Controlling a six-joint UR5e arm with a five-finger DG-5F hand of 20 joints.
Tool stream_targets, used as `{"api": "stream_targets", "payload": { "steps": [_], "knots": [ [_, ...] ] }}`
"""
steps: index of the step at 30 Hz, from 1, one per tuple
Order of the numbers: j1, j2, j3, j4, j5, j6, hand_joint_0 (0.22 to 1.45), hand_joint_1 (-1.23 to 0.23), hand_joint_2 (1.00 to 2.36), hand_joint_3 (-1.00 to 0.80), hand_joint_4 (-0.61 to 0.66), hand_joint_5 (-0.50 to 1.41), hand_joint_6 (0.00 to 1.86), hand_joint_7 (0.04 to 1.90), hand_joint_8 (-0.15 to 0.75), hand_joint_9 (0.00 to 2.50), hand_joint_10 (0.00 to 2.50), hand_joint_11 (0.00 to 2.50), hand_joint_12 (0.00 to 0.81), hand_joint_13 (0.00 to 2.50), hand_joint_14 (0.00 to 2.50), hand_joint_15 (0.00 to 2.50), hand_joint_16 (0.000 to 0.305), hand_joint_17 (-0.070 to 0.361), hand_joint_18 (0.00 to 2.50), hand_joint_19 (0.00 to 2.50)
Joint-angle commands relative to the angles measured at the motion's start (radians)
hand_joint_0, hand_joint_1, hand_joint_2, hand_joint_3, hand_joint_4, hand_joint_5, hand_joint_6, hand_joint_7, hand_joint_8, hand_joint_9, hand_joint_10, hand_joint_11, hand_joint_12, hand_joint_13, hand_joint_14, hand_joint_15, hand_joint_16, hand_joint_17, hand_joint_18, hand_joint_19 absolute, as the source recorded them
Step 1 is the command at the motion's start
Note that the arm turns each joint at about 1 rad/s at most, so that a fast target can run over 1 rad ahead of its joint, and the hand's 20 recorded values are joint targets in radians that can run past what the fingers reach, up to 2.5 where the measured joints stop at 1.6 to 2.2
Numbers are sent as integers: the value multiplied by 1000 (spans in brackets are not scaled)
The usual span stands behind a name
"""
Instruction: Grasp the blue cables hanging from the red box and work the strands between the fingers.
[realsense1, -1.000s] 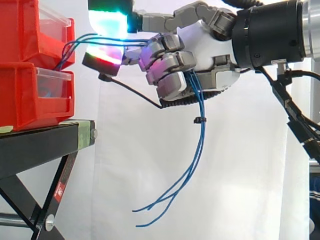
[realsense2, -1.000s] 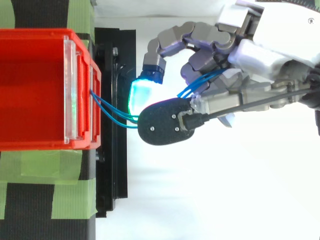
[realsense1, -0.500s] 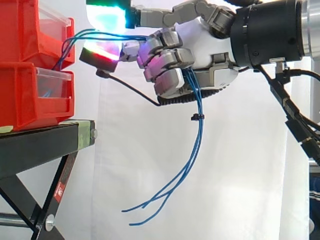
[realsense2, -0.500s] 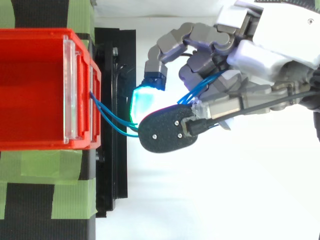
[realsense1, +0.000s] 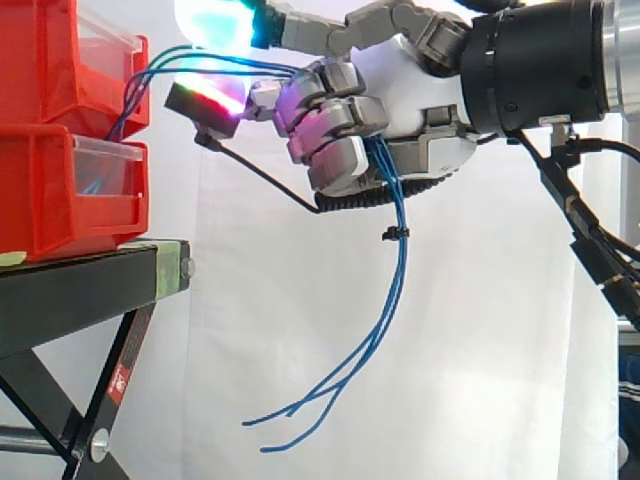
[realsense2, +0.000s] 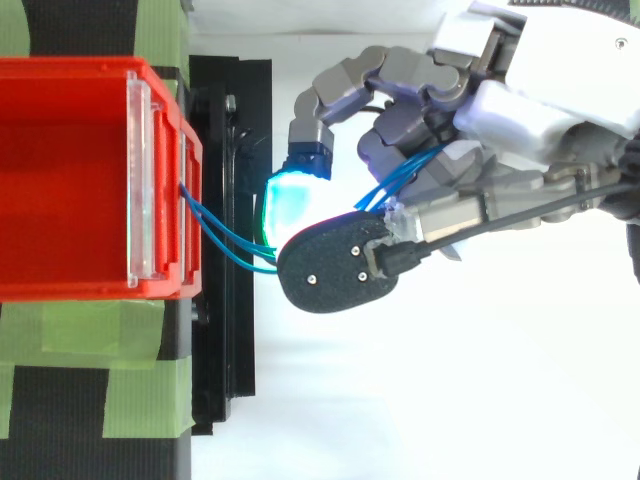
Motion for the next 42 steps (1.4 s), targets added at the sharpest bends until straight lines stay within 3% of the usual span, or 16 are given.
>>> {"api": "stream_targets", "payload": {
  "steps": [1,5,8,11,14,15,18,22,25,29,31,34,36,37,39,42],
  "knots": [
    [0,0,0,0,0,0,1010,-729,1019,-408,159,-198,1499,1041,417,928,2500,2500,476,1272,2500,1643,55,124,1656,1018],
    [0,0,0,0,0,0,1183,-614,1010,-145,119,-150,1453,1100,417,928,2500,2500,476,1272,2500,1643,55,124,1656,1018],
    [0,0,0,0,0,2,1148,-575,1012,-198,164,43,1135,1094,417,928,2500,2500,476,1272,2500,1643,55,124,1656,1018],
    [0,0,0,0,0,3,1067,-552,1012,-271,173,293,352,1347,417,928,2500,2500,476,1272,2500,1643,55,124,1656,1018],
    [0,0,0,0,-2,6,1052,-555,1014,-208,185,329,207,1423,417,928,2500,2500,476,1272,2500,1643,55,124,1656,1018],
    [0,0,0,2,-2,6,1093,-637,1007,-30,153,-56,1264,1050,417,928,2500,2500,476,1272,2500,1643,55,124,1656,1018],
    [0,0,0,2,0,6,1141,-710,1006,-61,189,-183,1502,1036,417,928,2500,2500,476,1272,2500,1643,55,124,1656,1018],
    [0,0,0,2,0,6,927,-766,1011,-685,231,-242,1541,1043,417,928,2500,2500,476,1272,2500,1643,55,124,1656,1018],
    [0,0,0,6,-2,6,937,-747,1005,-881,229,-229,1576,1020,417,928,2500,2500,476,1272,2500,1643,55,124,1656,1018],
    [0,0,0,11,-2,6,1048,-741,1007,-826,199,-237,1543,990,417,928,2500,2500,476,1272,2500,1643,55,124,1656,1018],
    [0,0,0,11,-2,6,1180,-716,1014,-553,185,-251,1509,973,417,928,2500,2500,476,1272,2500,1643,55,124,1656,1018],
    [0,0,0,11,-2,6,1151,-653,1013,-459,167,-228,1453,932,417,928,2500,2500,476,1272,2500,1643,55,124,1656,1018],
    [0,0,0,11,-2,6,1025,-628,1012,-549,172,-218,1214,991,417,928,2500,2500,476,1272,2500,1643,55,124,1656,1018],
    [0,0,0,11,-2,6,918,-571,1008,-804,178,-215,1197,1001,417,928,2500,2500,476,1272,2500,1643,55,124,1656,1018],
    [0,0,0,11,-2,6,936,-573,1006,-842,189,-229,1258,989,417,928,2500,2500,476,1272,2500,1643,55,124,1656,1018],
    [0,0,0,12,-2,5,1106,-673,1016,-391,182,-268,1417,946,417,928,2500,2500,476,1272,2500,1643,55,124,1656,1018]
  ]
}}
